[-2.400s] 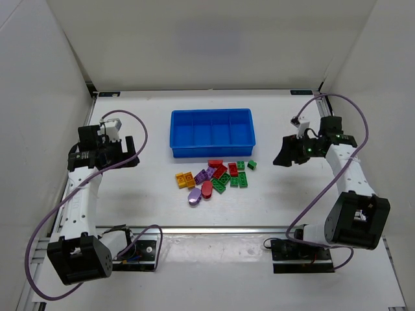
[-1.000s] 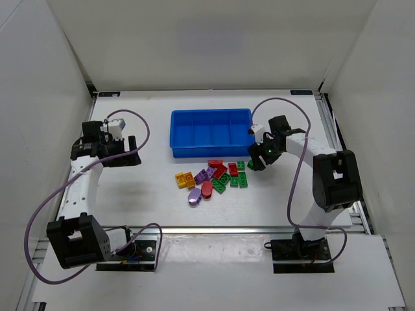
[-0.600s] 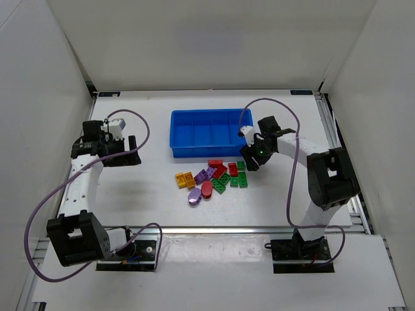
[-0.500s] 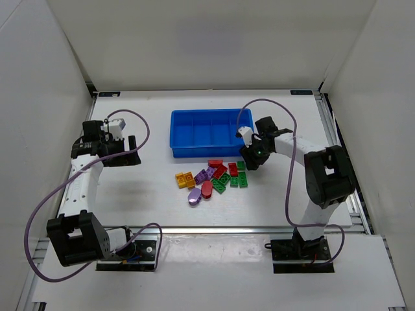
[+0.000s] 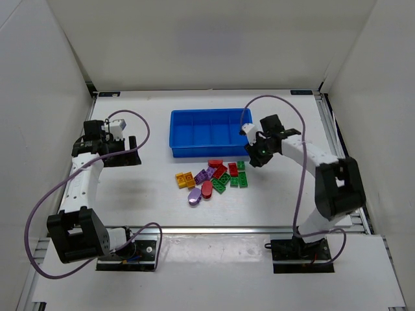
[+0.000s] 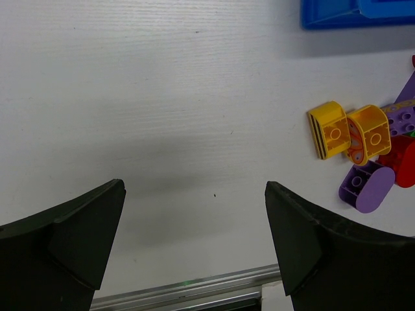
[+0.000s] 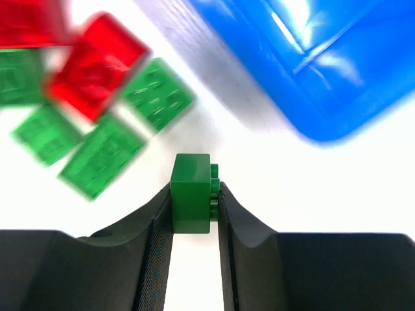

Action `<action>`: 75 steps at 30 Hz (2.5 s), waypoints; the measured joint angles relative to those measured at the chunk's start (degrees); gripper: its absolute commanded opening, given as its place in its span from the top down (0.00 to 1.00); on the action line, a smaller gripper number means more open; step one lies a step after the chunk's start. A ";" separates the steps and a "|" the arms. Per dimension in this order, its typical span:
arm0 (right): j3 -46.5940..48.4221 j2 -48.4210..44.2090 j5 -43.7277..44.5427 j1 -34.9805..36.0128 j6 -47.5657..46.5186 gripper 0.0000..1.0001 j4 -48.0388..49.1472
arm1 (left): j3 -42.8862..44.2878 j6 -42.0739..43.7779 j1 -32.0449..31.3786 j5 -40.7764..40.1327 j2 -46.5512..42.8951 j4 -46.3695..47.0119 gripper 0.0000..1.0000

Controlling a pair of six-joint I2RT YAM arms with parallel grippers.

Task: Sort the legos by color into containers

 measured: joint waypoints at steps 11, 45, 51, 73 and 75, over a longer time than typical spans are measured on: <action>15.96 -7.87 -6.14 0.00 5.01 0.87 -6.10 | 0.15 -0.02 0.00 0.20 -0.02 -0.20 0.00; 32.54 14.71 -5.07 -3.56 8.44 0.34 -3.82 | 8.11 18.95 -16.33 16.59 2.73 -9.73 0.05; 27.78 0.61 -6.16 -4.24 7.98 0.34 -5.11 | 7.58 26.64 -25.97 14.40 4.50 -12.07 0.12; 20.55 -5.57 -8.79 -11.32 6.71 0.34 -9.62 | 8.92 32.46 -42.16 7.69 21.97 -1.97 0.15; 20.55 -5.57 -9.05 -11.72 6.56 0.34 -9.68 | 9.11 31.87 -42.69 6.38 23.02 -0.13 0.15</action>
